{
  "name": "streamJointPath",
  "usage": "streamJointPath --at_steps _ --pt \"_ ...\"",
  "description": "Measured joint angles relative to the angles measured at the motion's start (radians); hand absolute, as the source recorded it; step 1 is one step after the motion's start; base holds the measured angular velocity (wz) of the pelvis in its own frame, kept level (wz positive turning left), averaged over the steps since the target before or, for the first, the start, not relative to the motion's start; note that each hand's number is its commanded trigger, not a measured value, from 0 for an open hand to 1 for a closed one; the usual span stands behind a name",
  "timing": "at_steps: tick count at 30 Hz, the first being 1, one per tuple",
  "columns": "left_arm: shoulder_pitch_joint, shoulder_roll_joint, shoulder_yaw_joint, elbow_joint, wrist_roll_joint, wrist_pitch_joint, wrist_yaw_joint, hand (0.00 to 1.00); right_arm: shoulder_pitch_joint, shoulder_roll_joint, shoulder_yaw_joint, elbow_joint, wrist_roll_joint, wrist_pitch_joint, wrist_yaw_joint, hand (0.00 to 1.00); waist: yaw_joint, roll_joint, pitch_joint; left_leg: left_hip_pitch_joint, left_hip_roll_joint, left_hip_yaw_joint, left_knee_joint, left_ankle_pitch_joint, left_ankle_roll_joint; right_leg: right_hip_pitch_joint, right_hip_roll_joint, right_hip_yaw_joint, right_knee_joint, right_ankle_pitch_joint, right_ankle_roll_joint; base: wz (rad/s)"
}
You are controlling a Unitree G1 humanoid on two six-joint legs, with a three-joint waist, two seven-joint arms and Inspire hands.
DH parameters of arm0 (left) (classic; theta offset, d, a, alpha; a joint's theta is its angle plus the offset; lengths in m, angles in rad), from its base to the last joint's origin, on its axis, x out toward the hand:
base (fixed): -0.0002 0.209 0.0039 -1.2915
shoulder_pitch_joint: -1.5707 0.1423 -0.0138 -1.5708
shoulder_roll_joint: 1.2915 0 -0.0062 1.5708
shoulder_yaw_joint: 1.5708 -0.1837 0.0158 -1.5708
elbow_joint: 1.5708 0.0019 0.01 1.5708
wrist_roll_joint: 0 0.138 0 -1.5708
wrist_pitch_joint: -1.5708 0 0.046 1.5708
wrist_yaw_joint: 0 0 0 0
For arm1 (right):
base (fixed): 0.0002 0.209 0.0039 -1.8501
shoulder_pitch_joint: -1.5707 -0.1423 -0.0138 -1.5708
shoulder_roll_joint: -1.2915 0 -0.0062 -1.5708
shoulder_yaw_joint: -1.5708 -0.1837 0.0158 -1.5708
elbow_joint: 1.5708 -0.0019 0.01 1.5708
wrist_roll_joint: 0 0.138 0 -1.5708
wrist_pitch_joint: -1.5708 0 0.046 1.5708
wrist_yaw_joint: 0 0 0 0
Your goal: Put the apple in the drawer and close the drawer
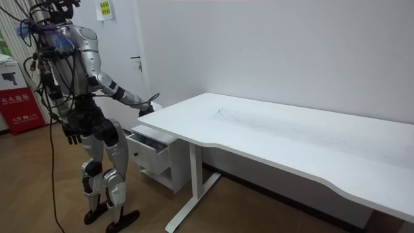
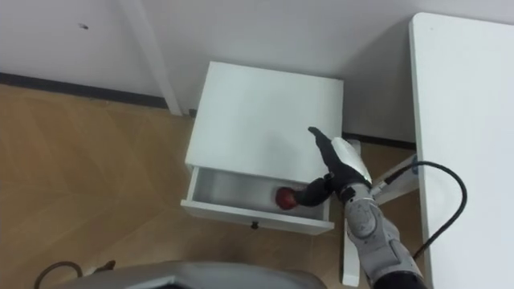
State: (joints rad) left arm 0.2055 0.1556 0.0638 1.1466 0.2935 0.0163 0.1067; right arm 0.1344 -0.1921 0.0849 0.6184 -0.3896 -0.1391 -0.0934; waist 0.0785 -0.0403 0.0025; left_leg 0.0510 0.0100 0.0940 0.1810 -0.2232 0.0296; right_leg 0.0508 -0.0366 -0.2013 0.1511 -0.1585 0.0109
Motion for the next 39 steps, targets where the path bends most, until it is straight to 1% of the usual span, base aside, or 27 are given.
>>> streamJointPath --at_steps 3,4,6,7,8,9,10,11,12,13,14,15,16,17,18,19,20,21,22,23,24,25,26,27,29,31,39 --pt "0.019 -0.005 0.017 -0.007 0.003 -0.001 0.012 0.00 -0.001 0.014 -0.070 0.115 0.087 -0.003 -0.033 0.00 -0.025 0.002 -0.0020 -0.002 -0.004 0.003 0.011 0.000 0.000 0.000 -0.012 -0.006 0.015 -0.002 0.003 -0.02" --pt "0.017 -0.013 0.035 -0.007 0.004 0.000 0.015 0.00 0.001 0.016 -0.108 0.162 0.095 0.001 -0.049 0.00 -0.032 0.010 -0.0030 -0.005 -0.010 0.021 0.025 -0.003 0.005 -0.024 -0.018 0.007 0.060 -0.007 0.010 -0.14" --pt "0.020 -0.023 0.052 -0.001 0.003 0.000 0.015 0.00 0.006 0.010 -0.169 0.223 0.126 0.010 -0.079 0.00 -0.055 0.035 -0.0019 -0.016 -0.008 0.057 0.032 -0.011 0.019 -0.113 -0.038 0.005 0.239 -0.023 0.034 -0.13" --pt "0.004 -0.020 0.053 0.008 0.002 -0.001 0.015 0.00 0.015 0.004 -0.205 0.243 0.149 0.022 -0.107 0.00 -0.066 0.042 0.0018 -0.020 -0.019 0.073 0.038 -0.016 0.028 -0.225 -0.068 0.009 0.457 -0.019 0.033 0.08" --pt "-0.005 -0.009 0.052 0.015 0.003 -0.002 0.020 0.00 0.029 0.002 -0.216 0.247 0.150 0.023 -0.148 0.00 -0.089 0.037 0.0003 -0.031 -0.039 0.079 0.068 -0.025 0.047 -0.350 -0.114 0.030 0.668 0.049 0.033 0.10" --pt "-0.010 -0.006 0.050 0.021 0.001 -0.002 0.022 0.00 0.028 0.000 -0.225 0.260 0.155 0.020 -0.160 0.00 -0.104 0.045 0.0022 -0.037 -0.033 0.081 0.092 -0.033 0.058 -0.412 -0.125 0.052 0.761 0.118 0.034 0.06" --pt "-0.018 -0.001 0.047 0.034 0.000 -0.003 0.021 0.00 0.015 -0.004 -0.244 0.284 0.189 0.019 -0.170 0.00 -0.128 0.070 -0.0002 -0.059 -0.017 0.085 0.141 -0.059 0.075 -0.533 -0.123 0.095 0.940 0.281 0.048 -0.19" --pt "-0.023 0.008 0.045 0.053 -0.001 -0.001 0.022 0.00 0.003 -0.009 -0.260 0.313 0.224 0.017 -0.173 0.00 -0.132 0.075 0.0080 -0.072 -0.008 0.097 0.184 -0.085 0.088 -0.660 -0.118 0.133 1.218 0.249 0.022 -0.20" --pt "-0.030 0.012 0.044 0.054 -0.001 0.005 0.022 0.00 0.005 -0.015 -0.262 0.320 0.243 0.019 -0.175 0.00 -0.132 0.088 0.0074 -0.080 -0.002 0.097 0.204 -0.090 0.088 -0.709 -0.118 0.134 1.358 0.215 0.009 -0.14" --pt "-0.042 0.014 0.041 0.057 -0.002 0.010 0.022 0.00 0.021 -0.032 -0.260 0.336 0.284 0.022 -0.177 0.00 -0.141 0.116 0.0122 -0.099 0.014 0.095 0.231 -0.098 0.093 -0.784 -0.119 0.133 1.545 0.152 0.003 0.00" --pt "-0.051 0.016 0.041 0.057 -0.001 0.023 0.022 0.00 0.026 -0.045 -0.251 0.368 0.304 0.036 -0.177 0.00 -0.144 0.130 0.0103 -0.107 0.023 0.098 0.236 -0.101 0.094 -0.821 -0.123 0.143 1.603 0.114 0.007 0.00" --pt "-0.053 0.019 0.041 0.054 -0.001 0.029 0.021 0.00 0.025 -0.048 -0.243 0.386 0.310 0.046 -0.178 0.00 -0.144 0.134 0.0127 -0.107 0.026 0.105 0.236 -0.101 0.094 -0.822 -0.123 0.152 1.590 0.099 0.013 -0.13" --pt "-0.041 0.025 0.041 0.043 -0.005 0.030 0.022 0.00 0.026 -0.047 -0.219 0.412 0.311 0.075 -0.175 0.00 -0.142 0.134 0.0127 -0.107 0.027 0.117 0.237 -0.101 0.094 -0.788 -0.124 0.167 1.487 0.085 0.029 -0.20" --pt "-0.022 0.025 0.042 0.030 -0.007 0.029 0.021 0.00 0.028 -0.042 -0.205 0.429 0.313 0.096 -0.172 0.00 -0.142 0.131 0.0123 -0.105 0.022 0.123 0.235 -0.102 0.096 -0.697 -0.132 0.168 1.283 0.077 0.043 -0.18" --pt "-0.014 0.026 0.041 0.022 -0.007 0.029 0.020 0.00 0.029 -0.038 -0.202 0.431 0.312 0.107 -0.168 0.00 -0.143 0.125 0.0126 -0.104 0.015 0.124 0.233 -0.102 0.097 -0.638 -0.137 0.166 1.172 0.072 0.050 -0.04" --pt "0.000 0.026 0.041 0.010 -0.008 0.030 0.018 0.00 0.034 -0.031 -0.201 0.432 0.312 0.119 -0.159 0.00 -0.148 0.105 0.0139 -0.098 0.000 0.124 0.228 -0.102 0.101 -0.506 -0.139 0.159 0.926 0.063 0.062 0.05" --pt "0.013 0.028 0.040 0.008 -0.009 0.032 0.019 0.00 0.041 -0.024 -0.201 0.431 0.312 0.119 -0.152 0.00 -0.142 0.084 0.0071 -0.093 -0.012 0.124 0.210 -0.100 0.100 -0.373 -0.136 0.150 0.718 0.044 0.070 0.06" --pt "0.013 0.027 0.038 0.008 -0.010 0.034 0.019 0.00 0.042 -0.021 -0.201 0.434 0.313 0.118 -0.151 0.00 -0.134 0.076 0.0062 -0.091 -0.014 0.124 0.203 -0.096 0.098 -0.314 -0.132 0.136 0.623 0.032 0.072 -0.06" --pt "0.013 0.026 0.029 -0.002 -0.024 0.036 0.020 0.00 0.039 -0.020 -0.201 0.439 0.320 0.116 -0.146 0.00 -0.118 0.061 0.0031 -0.091 -0.018 0.125 0.183 -0.084 0.089 -0.213 -0.115 0.113 0.445 -0.013 0.073 -0.14" --pt "0.009 0.025 0.029 -0.014 -0.040 0.031 0.020 0.00 0.028 -0.020 -0.192 0.453 0.334 0.108 -0.143 0.00 -0.096 0.043 0.0031 -0.091 -0.018 0.126 0.161 -0.069 0.080 -0.150 -0.097 0.108 0.293 -0.021 0.076 -0.15" --pt "0.014 0.026 0.031 -0.015 -0.050 0.027 0.022 0.00 0.020 -0.018 -0.184 0.465 0.342 0.106 -0.141 0.00 -0.092 0.032 0.0016 -0.091 -0.018 0.127 0.147 -0.061 0.076 -0.129 -0.090 0.106 0.236 -0.020 0.076 -0.06" --pt "0.012 0.031 0.033 -0.025 -0.054 0.023 0.029 0.00 0.014 -0.008 -0.184 0.475 0.347 0.105 -0.132 0.00 -0.087 0.014 -0.0041 -0.087 -0.019 0.127 0.128 -0.049 0.067 -0.087 -0.083 0.094 0.143 -0.017 0.073 -0.05" --pt "0.010 0.033 0.033 -0.027 -0.056 0.021 0.040 0.00 0.002 0.004 -0.184 0.491 0.347 0.101 -0.126 0.00 -0.081 -0.010 -0.0039 -0.082 -0.017 0.127 0.124 -0.044 0.058 -0.057 -0.075 0.091 0.078 -0.011 0.081 -0.06" --pt "0.012 0.032 0.034 -0.026 -0.056 0.021 0.041 0.00 -0.005 0.007 -0.184 0.505 0.347 0.094 -0.119 0.00 -0.077 -0.013 -0.0014 -0.078 -0.013 0.126 0.123 -0.043 0.053 -0.043 -0.069 0.090 0.057 -0.005 0.078 -0.04" --pt "0.007 0.016 0.033 -0.027 -0.060 0.020 0.040 0.00 0.005 0.012 -0.183 0.514 0.349 0.087 -0.096 0.00 -0.072 -0.019 -0.0029 -0.065 0.008 0.119 0.121 -0.049 0.036 -0.009 -0.047 0.067 0.018 0.009 0.067 0.05" --pt "-0.001 0.006 0.033 -0.026 -0.061 0.021 0.038 0.00 0.006 0.012 -0.172 0.514 0.342 0.086 -0.088 0.00 -0.071 -0.016 -0.0014 -0.064 0.016 0.120 0.108 -0.048 0.027 -0.009 -0.039 0.058 0.017 0.010 0.064 -0.04" --pt "-0.015 0.006 0.042 -0.026 -0.057 0.028 0.030 0.00 0.016 0.021 -0.148 0.546 0.342 0.098 -0.020 0.00 -0.075 0.005 -0.0057 -0.053 0.023 0.122 0.071 -0.035 0.009 -0.015 -0.028 0.049 0.015 0.010 0.056 -0.02"
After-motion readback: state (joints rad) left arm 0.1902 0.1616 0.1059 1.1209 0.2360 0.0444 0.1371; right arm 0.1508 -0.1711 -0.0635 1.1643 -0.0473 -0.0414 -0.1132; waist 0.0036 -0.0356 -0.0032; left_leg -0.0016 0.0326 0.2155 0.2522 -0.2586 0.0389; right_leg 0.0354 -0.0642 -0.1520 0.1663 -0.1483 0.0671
